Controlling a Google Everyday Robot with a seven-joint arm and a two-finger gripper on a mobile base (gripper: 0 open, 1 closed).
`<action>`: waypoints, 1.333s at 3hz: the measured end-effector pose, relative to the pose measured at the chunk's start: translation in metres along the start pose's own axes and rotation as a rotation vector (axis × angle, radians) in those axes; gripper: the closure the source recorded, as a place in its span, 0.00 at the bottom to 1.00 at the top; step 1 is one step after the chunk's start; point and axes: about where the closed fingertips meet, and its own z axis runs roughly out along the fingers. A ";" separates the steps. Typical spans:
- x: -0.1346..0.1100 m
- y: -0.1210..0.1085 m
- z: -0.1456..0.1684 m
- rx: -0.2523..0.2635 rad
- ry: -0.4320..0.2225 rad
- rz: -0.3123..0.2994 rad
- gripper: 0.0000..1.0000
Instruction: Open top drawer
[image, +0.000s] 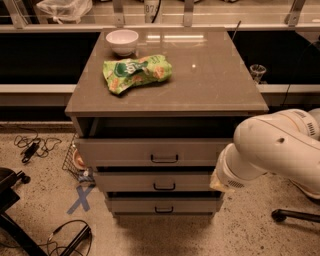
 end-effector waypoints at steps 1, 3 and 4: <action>-0.003 -0.003 0.003 0.046 -0.047 0.006 0.47; -0.015 -0.076 -0.004 0.256 -0.249 0.023 0.02; -0.017 -0.080 -0.006 0.270 -0.257 0.009 0.00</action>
Offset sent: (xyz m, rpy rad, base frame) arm 0.0923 -0.0113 0.0341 0.2150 -0.4435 -0.0411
